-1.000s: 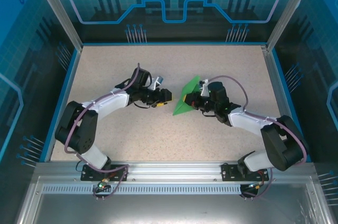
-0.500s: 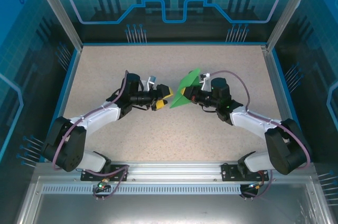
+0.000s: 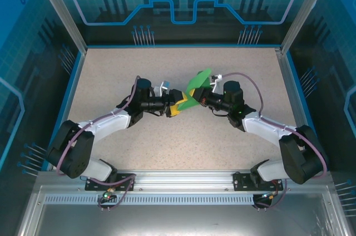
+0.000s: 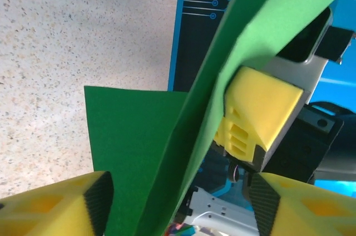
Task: Fold a paper plane with a square sheet of paper (pick it up from the middle)
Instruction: Turn over the paper at the center of the table.
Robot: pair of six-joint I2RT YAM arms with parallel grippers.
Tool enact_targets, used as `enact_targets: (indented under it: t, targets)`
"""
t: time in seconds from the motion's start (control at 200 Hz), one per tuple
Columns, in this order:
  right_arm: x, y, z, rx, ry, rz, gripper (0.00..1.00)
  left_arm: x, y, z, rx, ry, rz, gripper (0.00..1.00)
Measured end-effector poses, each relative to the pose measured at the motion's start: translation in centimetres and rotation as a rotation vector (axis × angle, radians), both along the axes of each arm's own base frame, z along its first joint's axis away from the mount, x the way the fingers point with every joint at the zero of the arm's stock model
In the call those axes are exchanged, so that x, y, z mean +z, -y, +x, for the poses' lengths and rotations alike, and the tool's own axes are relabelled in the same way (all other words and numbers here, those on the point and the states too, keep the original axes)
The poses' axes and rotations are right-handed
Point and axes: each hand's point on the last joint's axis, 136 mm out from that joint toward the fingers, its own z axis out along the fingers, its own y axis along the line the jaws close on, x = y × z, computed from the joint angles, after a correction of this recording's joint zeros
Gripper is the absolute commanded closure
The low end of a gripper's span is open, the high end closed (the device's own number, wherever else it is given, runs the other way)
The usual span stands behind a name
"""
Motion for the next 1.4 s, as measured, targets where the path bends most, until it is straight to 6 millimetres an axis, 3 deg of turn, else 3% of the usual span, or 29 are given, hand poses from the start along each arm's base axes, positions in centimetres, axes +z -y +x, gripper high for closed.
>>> enact_targets:
  t: [0.305,0.62,0.935,1.11,1.401]
  targets:
    - [0.8,0.5,0.5,-0.018,0.013,0.025,0.98,-0.4,0.1,-0.1,-0.011,-0.011,0.006,0.25]
    - [1.3,0.7,0.4,-0.012,0.021,0.037,0.98,-1.0,0.0,-0.2,-0.004,-0.042,0.014,0.24]
    - [2.0,0.5,0.4,-0.008,0.038,0.063,0.99,-0.1,0.5,0.8,0.020,-0.061,-0.050,0.43]
    - [1.3,0.7,0.2,-0.008,0.026,0.057,0.99,0.0,0.6,0.9,0.023,-0.074,-0.057,0.57]
    - [0.4,0.9,-0.1,-0.011,0.010,0.052,0.99,1.1,0.8,1.3,0.019,-0.047,-0.069,0.71]
